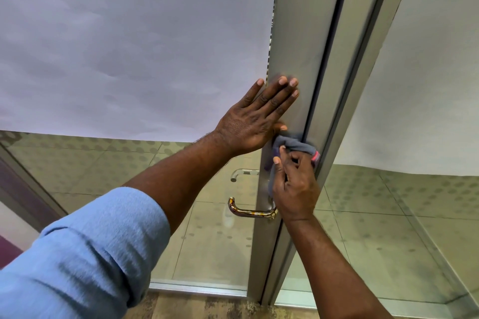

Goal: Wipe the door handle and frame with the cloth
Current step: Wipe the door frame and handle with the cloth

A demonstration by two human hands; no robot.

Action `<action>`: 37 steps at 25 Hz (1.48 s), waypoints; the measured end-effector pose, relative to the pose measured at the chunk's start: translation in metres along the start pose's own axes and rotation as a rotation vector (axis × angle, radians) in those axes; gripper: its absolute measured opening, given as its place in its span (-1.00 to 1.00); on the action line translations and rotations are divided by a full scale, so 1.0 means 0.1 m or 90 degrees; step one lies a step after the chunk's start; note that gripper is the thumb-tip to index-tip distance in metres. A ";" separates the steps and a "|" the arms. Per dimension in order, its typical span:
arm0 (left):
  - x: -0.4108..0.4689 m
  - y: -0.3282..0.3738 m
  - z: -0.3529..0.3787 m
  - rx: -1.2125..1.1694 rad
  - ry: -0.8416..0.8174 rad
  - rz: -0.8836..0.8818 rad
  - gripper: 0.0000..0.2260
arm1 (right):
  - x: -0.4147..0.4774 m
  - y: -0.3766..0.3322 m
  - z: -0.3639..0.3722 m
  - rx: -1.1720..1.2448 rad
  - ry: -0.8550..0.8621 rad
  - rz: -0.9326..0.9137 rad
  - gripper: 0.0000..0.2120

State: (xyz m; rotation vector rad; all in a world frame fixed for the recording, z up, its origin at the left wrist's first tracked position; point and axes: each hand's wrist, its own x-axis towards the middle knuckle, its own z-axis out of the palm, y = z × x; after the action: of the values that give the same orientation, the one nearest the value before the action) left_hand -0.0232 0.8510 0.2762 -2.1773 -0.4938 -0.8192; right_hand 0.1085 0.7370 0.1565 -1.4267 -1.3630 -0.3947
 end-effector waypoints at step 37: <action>0.00 -0.01 -0.02 -0.013 -0.009 -0.011 -0.41 | -0.14 0.17 -0.01 -0.039 -0.084 0.004 -0.67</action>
State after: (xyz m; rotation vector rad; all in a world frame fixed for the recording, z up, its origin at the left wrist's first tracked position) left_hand -0.0242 0.8504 0.2776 -2.2014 -0.5146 -0.8224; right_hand 0.1200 0.7333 0.1380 -1.5300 -1.4618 -0.3460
